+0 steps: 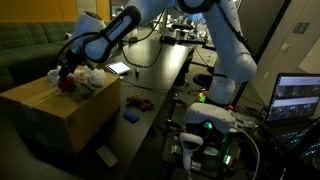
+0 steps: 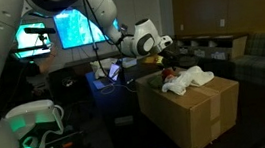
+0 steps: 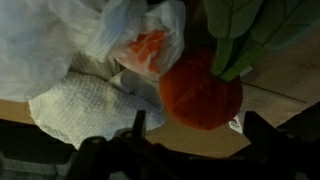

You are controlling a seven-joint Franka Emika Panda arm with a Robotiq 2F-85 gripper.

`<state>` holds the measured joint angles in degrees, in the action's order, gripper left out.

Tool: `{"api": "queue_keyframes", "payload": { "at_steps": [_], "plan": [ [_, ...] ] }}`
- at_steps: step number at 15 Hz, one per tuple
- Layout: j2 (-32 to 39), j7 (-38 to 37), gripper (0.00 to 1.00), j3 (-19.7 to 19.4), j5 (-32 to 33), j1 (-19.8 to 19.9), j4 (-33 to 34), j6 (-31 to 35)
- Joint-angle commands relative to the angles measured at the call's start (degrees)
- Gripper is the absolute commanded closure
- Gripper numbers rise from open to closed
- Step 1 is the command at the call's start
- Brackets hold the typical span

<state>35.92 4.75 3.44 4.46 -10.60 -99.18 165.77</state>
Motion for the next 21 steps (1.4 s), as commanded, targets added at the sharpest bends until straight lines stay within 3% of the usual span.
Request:
{"api": "queue_keyframes", "payload": {
  "at_steps": [1, 13, 15, 21],
  "plan": [
    [2.3, 0.8, 0.0, 0.9, 0.7, 0.9, 3.0, -0.3],
    [7.6, 1.2, 0.0, 1.5, 0.3, 2.6, 8.5, -3.1],
    [7.5, 1.1, 0.26, 1.5, 0.3, 2.5, 8.5, -4.1],
    [6.2, 0.5, 0.73, 1.6, 0.2, 2.1, 8.0, -7.1]
  ]
}}
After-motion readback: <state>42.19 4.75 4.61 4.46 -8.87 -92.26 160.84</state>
